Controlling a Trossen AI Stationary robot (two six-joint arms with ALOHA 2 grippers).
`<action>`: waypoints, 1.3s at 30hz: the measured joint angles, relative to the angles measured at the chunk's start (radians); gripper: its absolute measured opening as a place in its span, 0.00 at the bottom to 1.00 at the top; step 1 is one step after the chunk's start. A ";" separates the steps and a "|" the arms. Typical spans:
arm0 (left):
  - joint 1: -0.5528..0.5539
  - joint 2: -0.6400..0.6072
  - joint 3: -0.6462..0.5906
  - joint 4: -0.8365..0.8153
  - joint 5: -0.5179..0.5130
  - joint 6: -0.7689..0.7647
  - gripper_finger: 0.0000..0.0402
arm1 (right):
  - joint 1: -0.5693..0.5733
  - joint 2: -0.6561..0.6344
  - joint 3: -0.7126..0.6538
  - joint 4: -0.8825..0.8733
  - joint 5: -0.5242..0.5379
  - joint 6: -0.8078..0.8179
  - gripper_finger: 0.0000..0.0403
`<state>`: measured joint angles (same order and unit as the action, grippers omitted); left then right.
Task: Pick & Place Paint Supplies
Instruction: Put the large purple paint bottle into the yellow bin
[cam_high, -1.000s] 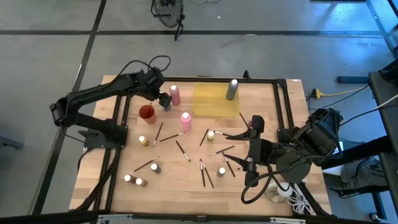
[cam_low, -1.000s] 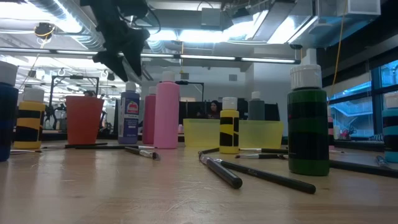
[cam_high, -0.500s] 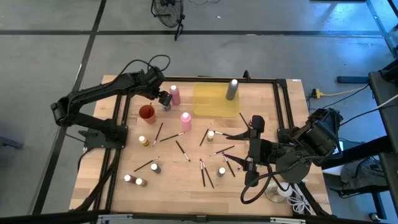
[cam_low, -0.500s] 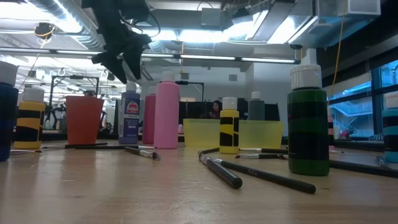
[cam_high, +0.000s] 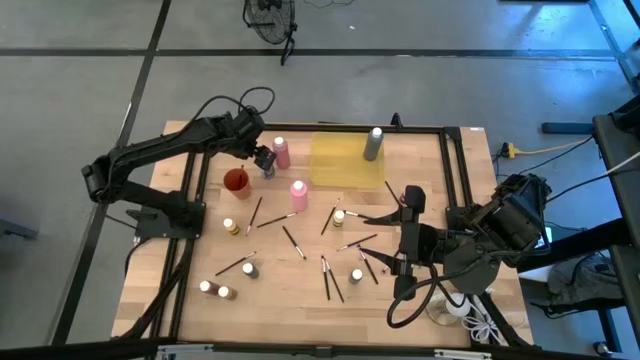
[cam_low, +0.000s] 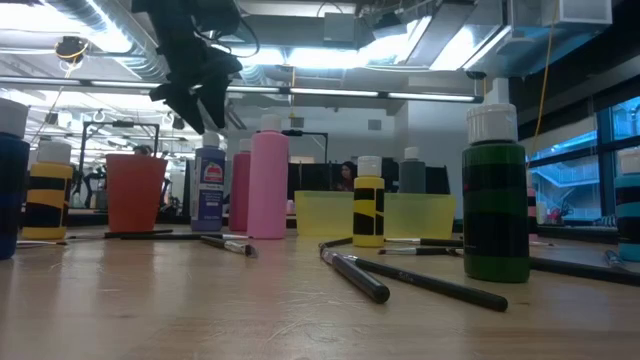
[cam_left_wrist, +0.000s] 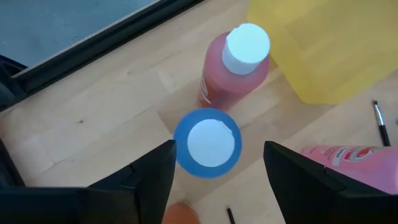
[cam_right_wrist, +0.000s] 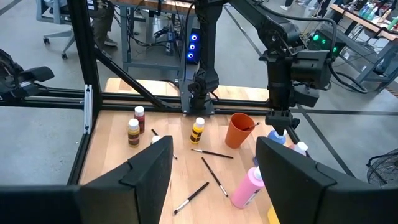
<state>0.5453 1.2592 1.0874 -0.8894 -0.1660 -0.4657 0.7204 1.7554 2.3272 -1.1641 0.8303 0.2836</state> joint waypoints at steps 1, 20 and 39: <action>0.000 0.001 0.000 0.001 0.000 -0.001 0.59 | 0.000 0.000 0.000 0.000 0.000 0.000 0.58; 0.000 0.081 0.000 0.012 -0.010 -0.037 0.51 | 0.000 0.000 0.000 0.000 -0.004 -0.003 0.58; 0.000 0.081 0.000 0.012 -0.019 -0.037 0.33 | 0.000 0.000 0.000 -0.011 -0.004 -0.003 0.58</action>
<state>0.5453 1.3403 1.0874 -0.8778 -0.1852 -0.5026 0.7204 1.7554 2.3272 -1.1748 0.8259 0.2802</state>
